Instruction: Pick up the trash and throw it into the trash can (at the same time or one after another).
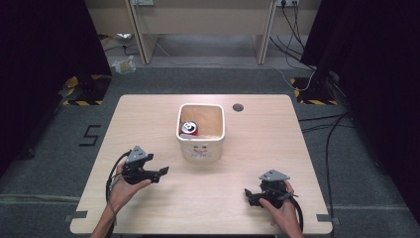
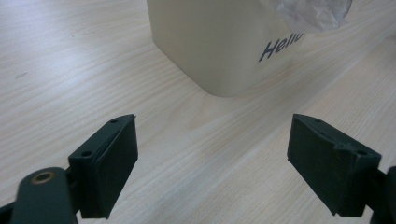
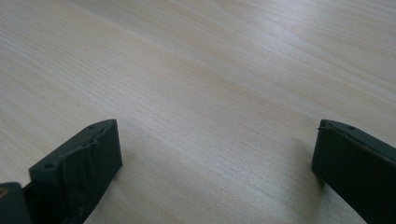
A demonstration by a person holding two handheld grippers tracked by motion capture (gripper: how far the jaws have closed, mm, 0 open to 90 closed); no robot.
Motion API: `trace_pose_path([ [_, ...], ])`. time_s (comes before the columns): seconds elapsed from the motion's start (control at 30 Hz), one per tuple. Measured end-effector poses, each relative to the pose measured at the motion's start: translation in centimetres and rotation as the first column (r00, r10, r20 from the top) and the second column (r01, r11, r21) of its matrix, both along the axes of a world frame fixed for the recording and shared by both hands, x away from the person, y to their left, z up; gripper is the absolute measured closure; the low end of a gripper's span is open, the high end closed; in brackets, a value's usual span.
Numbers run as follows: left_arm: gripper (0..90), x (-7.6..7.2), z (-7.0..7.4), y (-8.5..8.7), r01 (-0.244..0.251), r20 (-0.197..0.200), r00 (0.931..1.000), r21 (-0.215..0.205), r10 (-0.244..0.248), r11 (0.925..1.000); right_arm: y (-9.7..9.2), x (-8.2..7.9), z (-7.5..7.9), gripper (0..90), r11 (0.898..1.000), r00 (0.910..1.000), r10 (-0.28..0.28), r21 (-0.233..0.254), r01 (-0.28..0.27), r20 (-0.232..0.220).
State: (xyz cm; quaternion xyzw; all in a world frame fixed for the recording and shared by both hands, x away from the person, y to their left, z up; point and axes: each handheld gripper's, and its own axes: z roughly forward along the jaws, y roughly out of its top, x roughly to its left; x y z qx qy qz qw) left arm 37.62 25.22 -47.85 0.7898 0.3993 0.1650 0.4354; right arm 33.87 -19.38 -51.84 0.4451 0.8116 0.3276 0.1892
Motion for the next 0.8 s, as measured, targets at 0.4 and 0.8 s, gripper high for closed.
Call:
trace_pose_path([
  [0.4,16.0,-0.6,-1.9,0.0,0.002,-0.012,0.9999,0.037,-0.002,0.9993,0.0,0.0,0.0,1.7,1.000,1.0000,-0.001,0.000,0.001,-0.001],
  [0.8,16.0,-1.2,-3.1,-0.4,0.022,-0.023,0.9995,0.078,-0.020,0.9967,0.0,0.0,0.0,1.7,1.000,1.0000,-0.001,0.000,0.001,-0.002],
])
